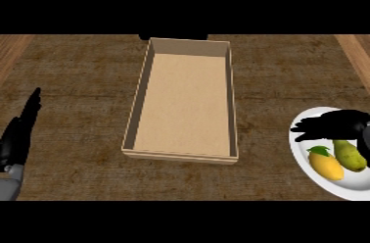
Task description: Pick the pear from the plate and place it in the cardboard box
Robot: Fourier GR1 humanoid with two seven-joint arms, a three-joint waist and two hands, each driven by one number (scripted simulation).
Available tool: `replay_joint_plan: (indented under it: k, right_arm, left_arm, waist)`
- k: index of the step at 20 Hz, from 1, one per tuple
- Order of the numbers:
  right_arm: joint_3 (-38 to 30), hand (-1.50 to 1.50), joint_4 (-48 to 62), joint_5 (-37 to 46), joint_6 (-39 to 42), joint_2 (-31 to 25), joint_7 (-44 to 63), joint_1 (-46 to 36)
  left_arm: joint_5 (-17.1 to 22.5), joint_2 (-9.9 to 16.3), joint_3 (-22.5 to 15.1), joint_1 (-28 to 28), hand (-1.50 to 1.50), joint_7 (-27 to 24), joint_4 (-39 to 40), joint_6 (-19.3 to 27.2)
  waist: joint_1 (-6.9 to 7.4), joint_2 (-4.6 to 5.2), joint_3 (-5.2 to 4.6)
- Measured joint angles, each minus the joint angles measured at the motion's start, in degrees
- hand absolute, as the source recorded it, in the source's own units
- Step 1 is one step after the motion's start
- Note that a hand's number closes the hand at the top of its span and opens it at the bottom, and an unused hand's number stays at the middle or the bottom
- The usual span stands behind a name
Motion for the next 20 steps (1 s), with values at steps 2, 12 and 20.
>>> replay_joint_plan:
  k: [2,12,20]
  right_arm:
    - [-1.59,1.50,0.13,-0.03,-2.05,0.42,0.51,0.59]
    - [-10.45,1.50,3.19,-2.58,-9.07,5.94,1.17,-0.95]
    - [-23.19,1.50,13.01,-10.26,-16.07,12.89,4.80,-11.94]
  left_arm:
    - [-0.16,-0.20,0.51,0.27,0.00,-0.50,0.13,-0.24]
    - [-1.46,-1.51,1.14,-2.06,0.00,0.24,1.57,-1.03]
    - [-2.41,-2.22,0.07,-3.09,0.00,0.05,0.44,-1.74]
  waist:
    - [-0.03,-0.20,-0.26]
    - [0.45,0.29,0.07]
    - [3.15,1.71,0.82]
